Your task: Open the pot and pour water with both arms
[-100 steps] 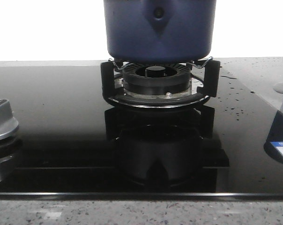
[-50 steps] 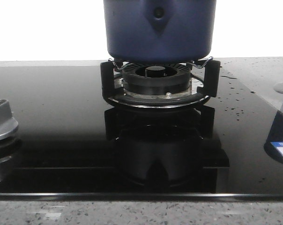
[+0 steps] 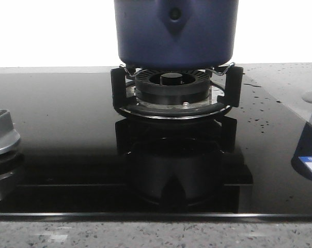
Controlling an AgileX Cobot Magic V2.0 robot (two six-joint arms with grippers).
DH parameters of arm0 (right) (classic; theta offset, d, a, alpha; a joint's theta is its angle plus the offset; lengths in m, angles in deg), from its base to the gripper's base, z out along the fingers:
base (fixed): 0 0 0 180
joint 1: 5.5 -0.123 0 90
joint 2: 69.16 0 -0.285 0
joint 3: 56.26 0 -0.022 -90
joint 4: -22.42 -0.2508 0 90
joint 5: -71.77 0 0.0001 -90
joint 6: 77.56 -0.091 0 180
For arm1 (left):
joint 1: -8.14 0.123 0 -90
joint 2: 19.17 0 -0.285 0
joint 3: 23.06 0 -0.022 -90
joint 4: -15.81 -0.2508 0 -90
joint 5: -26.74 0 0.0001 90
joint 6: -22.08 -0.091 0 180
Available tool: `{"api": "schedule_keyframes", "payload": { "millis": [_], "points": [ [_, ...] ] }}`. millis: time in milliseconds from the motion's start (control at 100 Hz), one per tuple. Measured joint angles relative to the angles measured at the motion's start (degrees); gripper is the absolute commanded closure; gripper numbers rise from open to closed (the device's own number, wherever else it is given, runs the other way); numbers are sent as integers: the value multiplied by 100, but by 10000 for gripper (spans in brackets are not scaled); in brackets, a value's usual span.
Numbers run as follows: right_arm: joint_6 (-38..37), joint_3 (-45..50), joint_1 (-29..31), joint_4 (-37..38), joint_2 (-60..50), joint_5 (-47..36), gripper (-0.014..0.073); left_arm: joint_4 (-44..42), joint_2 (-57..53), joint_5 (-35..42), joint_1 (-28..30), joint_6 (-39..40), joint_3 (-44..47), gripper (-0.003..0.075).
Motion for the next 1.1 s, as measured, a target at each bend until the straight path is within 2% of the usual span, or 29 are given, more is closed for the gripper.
{"api": "schedule_keyframes", "payload": {
  "millis": [80, 150, 220, 350, 410, 700, 790, 910, 1100],
  "points": [
    [0, 0, 0, 0, 0, 0, 665, -582, 0, 96, 53, 218, 0, 741],
    [0, 0, 0, 0, 0, 0, 665, -1517, -35, 217, 131, 849, 0, 741],
    [0, 0, 0, 0, 0, 0, 665, -2783, -108, 255, 230, 1862, 0, 741],
    [0, 0, 0, 0, 0, 0, 665, -5300, -278, 281, 315, 4264, 14, 741],
    [0, 0, 0, 0, 0, 0, 665, -6089, -386, 397, 318, 5089, 88, 741],
    [0, 0, 0, 0, 0, 0, 665, -8748, -1056, 2360, 318, 8146, 1273, 741],
    [0, 0, 0, 0, 0, 0, 665, -9206, -1360, 2654, 318, 8880, 1687, 741],
    [0, 0, 0, 0, 0, 0, 665, -9357, -1782, 2594, 318, 9379, 1774, 741],
    [0, 0, 0, 0, 0, 0, 665, -9396, -2191, 1671, 318, 9555, 1774, 741]
  ]
}}
